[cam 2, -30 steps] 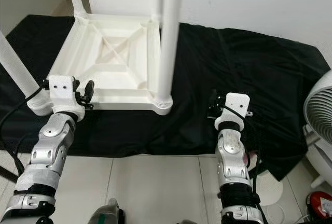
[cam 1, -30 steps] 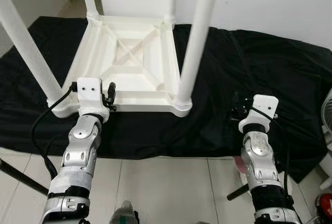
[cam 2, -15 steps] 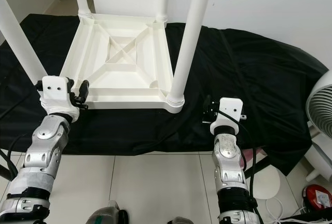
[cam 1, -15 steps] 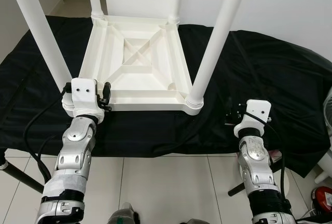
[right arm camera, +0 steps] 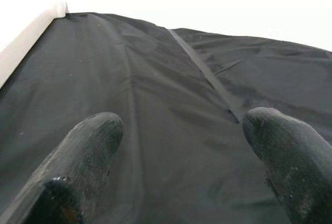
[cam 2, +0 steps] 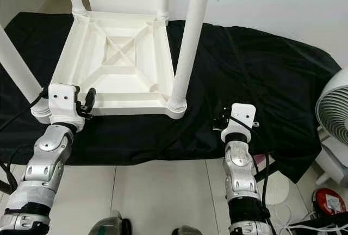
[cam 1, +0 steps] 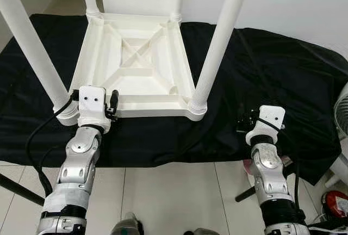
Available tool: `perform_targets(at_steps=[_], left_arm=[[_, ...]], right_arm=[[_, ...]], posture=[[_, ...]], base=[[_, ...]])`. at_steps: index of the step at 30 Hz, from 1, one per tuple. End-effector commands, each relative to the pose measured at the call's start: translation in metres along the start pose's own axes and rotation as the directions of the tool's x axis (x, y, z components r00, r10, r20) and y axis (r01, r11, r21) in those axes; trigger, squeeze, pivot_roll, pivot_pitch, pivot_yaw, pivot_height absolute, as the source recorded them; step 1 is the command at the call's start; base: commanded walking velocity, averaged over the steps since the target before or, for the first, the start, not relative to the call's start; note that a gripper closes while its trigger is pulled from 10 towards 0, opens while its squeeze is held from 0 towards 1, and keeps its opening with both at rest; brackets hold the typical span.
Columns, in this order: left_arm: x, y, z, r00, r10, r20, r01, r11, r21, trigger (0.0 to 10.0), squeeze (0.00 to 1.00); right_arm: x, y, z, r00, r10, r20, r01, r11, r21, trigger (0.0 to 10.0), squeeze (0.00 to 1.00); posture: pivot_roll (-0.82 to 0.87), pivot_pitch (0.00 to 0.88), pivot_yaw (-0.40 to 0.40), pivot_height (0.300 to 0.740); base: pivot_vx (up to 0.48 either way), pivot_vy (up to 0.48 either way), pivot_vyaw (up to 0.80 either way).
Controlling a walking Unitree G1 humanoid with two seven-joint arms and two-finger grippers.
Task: Building children table
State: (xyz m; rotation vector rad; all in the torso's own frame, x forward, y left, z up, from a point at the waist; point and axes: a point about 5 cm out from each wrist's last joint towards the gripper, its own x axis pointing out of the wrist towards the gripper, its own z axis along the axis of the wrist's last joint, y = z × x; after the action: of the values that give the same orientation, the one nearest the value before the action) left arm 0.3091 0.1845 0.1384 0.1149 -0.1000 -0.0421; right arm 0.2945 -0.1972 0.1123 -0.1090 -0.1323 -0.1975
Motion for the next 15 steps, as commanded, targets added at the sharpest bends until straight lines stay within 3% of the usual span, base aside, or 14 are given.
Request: perform_targets(at_steps=[1, 3, 15], left_arm=[[0.0013, -0.0076, 0.0030, 0.999, -0.043, 0.015, 0.043, 0.999, -0.009, 10.0, 0.00], [0.0011, -0.0076, 0.0040, 0.999, -0.042, 0.024, 0.042, 0.999, -0.003, 10.0, 0.00], [0.0026, -0.0075, 0.0004, 1.000, -0.026, -0.007, 0.025, 0.999, -0.042, 10.0, 0.00]], right_arm=[[0.0000, -0.0036, -0.0019, 1.000, -0.009, -0.011, 0.008, 1.000, -0.011, 10.0, 0.00], [0.0000, -0.0029, -0.0019, 1.000, -0.005, -0.013, 0.004, 1.000, -0.005, 10.0, 0.00], [0.0017, -0.0010, -0.0010, 1.000, 0.024, -0.019, -0.024, 1.000, 0.009, 10.0, 0.00]], posture=[[0.11, 0.015, -0.063, 0.740], [0.11, 0.015, -0.063, 0.740], [0.11, 0.014, -0.057, 0.740]], base=[[0.000, -0.326, 0.00], [0.000, -0.296, 0.00], [0.000, 0.000, 0.00]])
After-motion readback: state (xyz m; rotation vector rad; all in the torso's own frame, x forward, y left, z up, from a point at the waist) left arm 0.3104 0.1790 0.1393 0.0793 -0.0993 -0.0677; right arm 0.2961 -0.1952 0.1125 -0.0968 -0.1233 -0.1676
